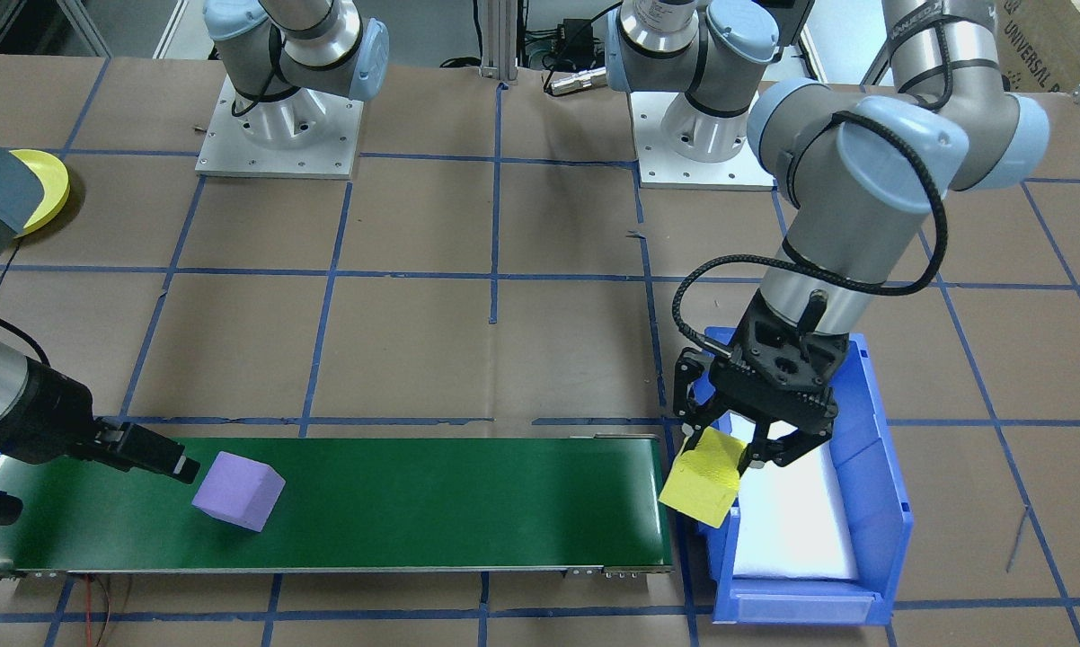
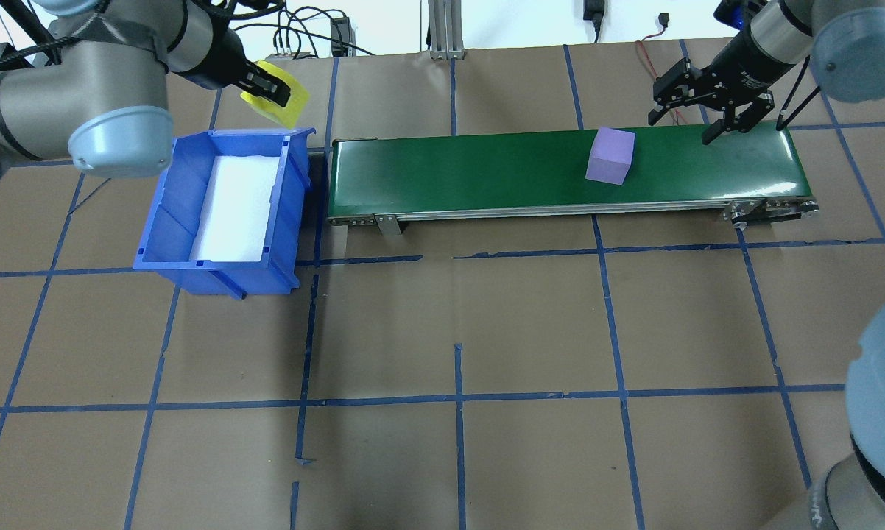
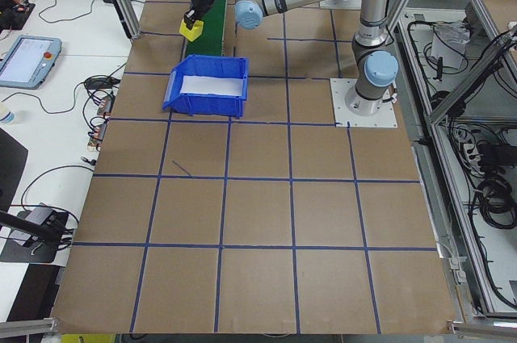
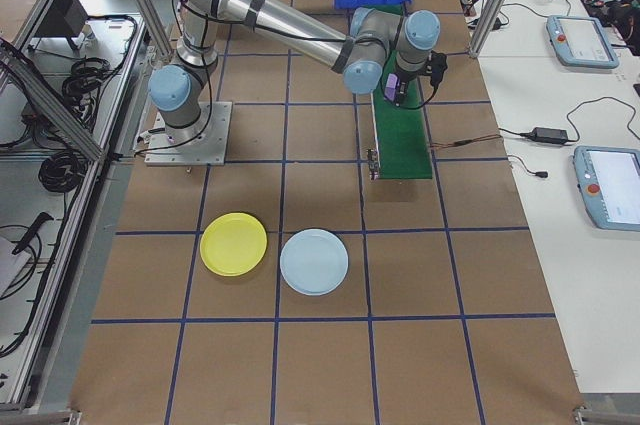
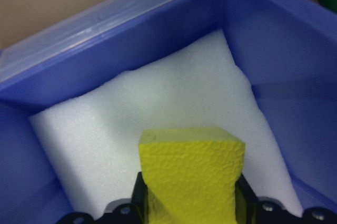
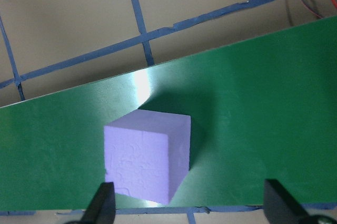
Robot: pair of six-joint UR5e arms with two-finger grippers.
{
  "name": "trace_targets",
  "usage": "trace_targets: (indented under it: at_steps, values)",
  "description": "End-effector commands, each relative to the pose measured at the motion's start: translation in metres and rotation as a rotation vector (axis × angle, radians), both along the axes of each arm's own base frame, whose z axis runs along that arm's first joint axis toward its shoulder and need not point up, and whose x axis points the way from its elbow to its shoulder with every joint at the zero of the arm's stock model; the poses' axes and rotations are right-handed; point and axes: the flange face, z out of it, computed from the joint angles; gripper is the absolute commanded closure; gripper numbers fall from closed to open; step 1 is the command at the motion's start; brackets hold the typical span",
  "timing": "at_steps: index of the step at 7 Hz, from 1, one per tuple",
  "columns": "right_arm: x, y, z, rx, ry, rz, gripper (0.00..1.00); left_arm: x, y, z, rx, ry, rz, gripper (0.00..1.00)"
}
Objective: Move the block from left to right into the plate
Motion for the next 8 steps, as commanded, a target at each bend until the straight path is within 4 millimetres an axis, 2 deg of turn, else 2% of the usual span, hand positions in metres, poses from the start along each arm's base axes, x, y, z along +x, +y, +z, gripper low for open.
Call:
trace_targets:
  at_steps: [1, 2, 3, 4, 5, 6, 7, 8]
  values:
    - [0.001, -0.003, -0.015, 0.027, -0.013, -0.041, 0.00, -0.031, -0.012, -0.057, 0.069, 0.025, -0.021, 0.52]
    - [0.000, -0.006, -0.021, 0.016, -0.012, -0.060, 0.00, -0.035, -0.018, -0.082, 0.103, 0.037, 0.005, 0.52]
    - [-0.001, -0.009, -0.030, 0.024, -0.014, -0.059, 0.00, -0.036, -0.020, -0.095, 0.125, 0.034, 0.006, 0.29]
    - [-0.002, -0.010, -0.040, 0.038, -0.013, -0.053, 0.00, -0.036, -0.019, -0.095, 0.132, 0.035, 0.017, 0.00]
    - [-0.004, -0.014, -0.047, 0.017, 0.004, -0.047, 0.00, -0.035, -0.016, -0.080, 0.125, 0.032, 0.049, 0.00]
    - [-0.008, -0.014, -0.058, 0.023, 0.033, -0.046, 0.00, -0.029, -0.007, -0.051, 0.142, -0.024, 0.069, 0.00]
    - [-0.015, -0.013, -0.061, 0.028, 0.117, -0.041, 0.30, -0.021, 0.014, -0.007, 0.141, -0.056, 0.085, 0.00]
    - [-0.018, -0.009, -0.055, 0.010, 0.142, 0.014, 0.72, -0.011, 0.045, 0.034, 0.165, -0.104, 0.109, 0.00]
